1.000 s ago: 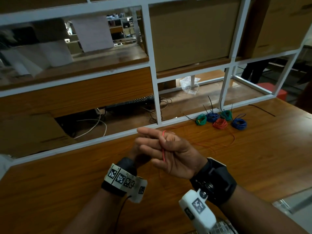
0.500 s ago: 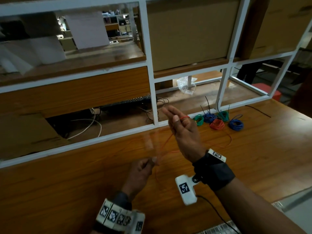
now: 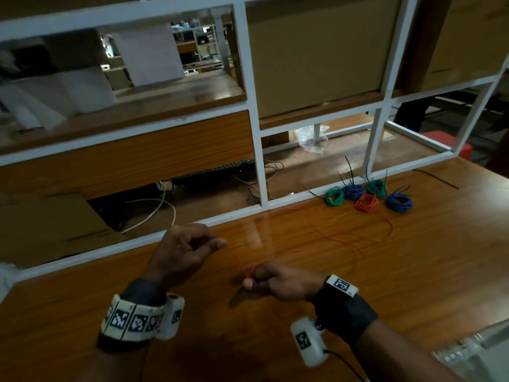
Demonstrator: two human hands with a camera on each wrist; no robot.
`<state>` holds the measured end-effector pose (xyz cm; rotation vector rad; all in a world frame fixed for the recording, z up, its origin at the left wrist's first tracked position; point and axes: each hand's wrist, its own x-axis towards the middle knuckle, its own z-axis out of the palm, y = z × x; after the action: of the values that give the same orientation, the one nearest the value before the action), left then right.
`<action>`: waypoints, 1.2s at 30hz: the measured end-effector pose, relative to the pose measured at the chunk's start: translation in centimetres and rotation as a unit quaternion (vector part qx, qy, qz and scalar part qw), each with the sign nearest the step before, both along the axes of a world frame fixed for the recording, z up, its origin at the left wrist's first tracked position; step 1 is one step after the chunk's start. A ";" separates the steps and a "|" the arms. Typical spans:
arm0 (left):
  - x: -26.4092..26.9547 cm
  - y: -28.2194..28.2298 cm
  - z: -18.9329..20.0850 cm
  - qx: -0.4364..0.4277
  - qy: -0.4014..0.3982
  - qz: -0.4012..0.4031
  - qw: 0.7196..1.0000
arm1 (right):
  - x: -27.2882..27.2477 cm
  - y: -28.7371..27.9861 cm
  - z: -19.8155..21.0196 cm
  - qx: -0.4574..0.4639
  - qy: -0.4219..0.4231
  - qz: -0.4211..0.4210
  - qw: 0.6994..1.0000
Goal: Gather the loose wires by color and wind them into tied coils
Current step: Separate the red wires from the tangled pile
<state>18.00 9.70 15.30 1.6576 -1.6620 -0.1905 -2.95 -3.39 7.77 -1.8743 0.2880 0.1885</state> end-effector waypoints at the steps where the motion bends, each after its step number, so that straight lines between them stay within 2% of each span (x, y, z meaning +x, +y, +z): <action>1: 0.0 -0.4 0.7 -0.005 -0.007 -0.009 1.000 | 0.3 0.3 0.2 0.038 -0.009 0.018 0.999; 4: -0.3 -1.6 2.2 -0.017 -0.013 -0.041 0.999 | 0.8 0.7 1.1 0.134 -0.021 0.065 0.989; 7: -0.2 -3.1 2.6 0.008 0.004 -0.049 0.999 | 0.8 0.9 2.1 0.236 -0.033 0.120 0.964; 10: -1.0 -4.1 2.8 0.010 0.104 -0.028 0.994 | 0.5 1.1 3.5 0.327 -0.055 0.156 0.931; 14: -1.6 -4.3 0.9 -0.010 0.211 0.032 0.977 | 1.0 1.2 6.0 0.412 -0.110 0.151 0.892; 15: -2.0 -4.5 0.4 0.005 0.231 0.038 0.972 | 1.3 1.1 6.7 0.427 -0.124 0.147 0.884; 17: -4.1 -4.5 0.3 0.105 0.292 0.022 0.950 | 2.0 1.0 7.8 0.444 -0.161 0.128 0.872; 19: -5.6 -3.5 -1.1 0.162 0.281 -0.009 0.946 | 2.6 0.6 8.9 0.461 -0.214 0.091 0.857; 20: -6.1 -2.3 -1.8 0.167 0.252 -0.013 0.953 | 3.0 0.3 9.3 0.469 -0.243 0.065 0.846; 21: -6.5 -1.9 -2.2 0.183 0.274 0.018 0.944 | 3.2 -0.1 9.6 0.477 -0.271 0.033 0.835; 22: -6.3 -2.3 -3.1 0.149 0.260 0.027 0.954 | 3.6 -0.5 9.9 0.487 -0.294 -0.005 0.823; 23: -5.9 -3.4 -4.7 0.050 0.266 0.046 0.962 | 3.9 -1.0 10.0 0.496 -0.311 -0.050 0.810; 25: -6.2 -3.5 -5.1 0.077 0.315 0.055 0.944 | 4.3 -2.1 9.9 0.494 -0.314 -0.168 0.793; 26: -5.5 -2.1 -5.4 0.076 0.312 0.048 0.946 | 4.4 -2.6 9.5 0.472 -0.309 -0.233 0.792; 27: -6.0 -2.2 -6.1 0.071 0.311 0.043 0.947 | 4.4 -3.1 8.9 0.422 -0.301 -0.290 0.804; 28: -5.8 -1.5 -6.2 0.076 0.290 0.045 0.953 | 4.3 -3.5 8.2 0.343 -0.287 -0.337 0.829; 30: -5.2 -0.9 -6.4 0.099 0.250 0.071 0.961 | 3.9 -3.7 6.7 0.131 -0.237 -0.384 0.882; 32: -3.6 0.3 -6.2 0.111 0.220 0.109 0.963 | 3.4 -3.5 5.4 -0.017 -0.153 -0.348 0.925; 34: -2.6 1.3 -5.0 0.118 0.159 0.131 0.971 | 2.9 -3.0 4.7 -0.087 -0.073 -0.258 0.959; 36: -1.7 2.0 -3.7 0.104 0.070 0.136 0.983 | 2.3 -2.5 4.6 -0.117 -0.029 -0.175 0.977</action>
<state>16.32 11.75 11.56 1.9601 -1.3324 -0.3469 -0.64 -5.90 12.33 -2.0211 0.6157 -0.1476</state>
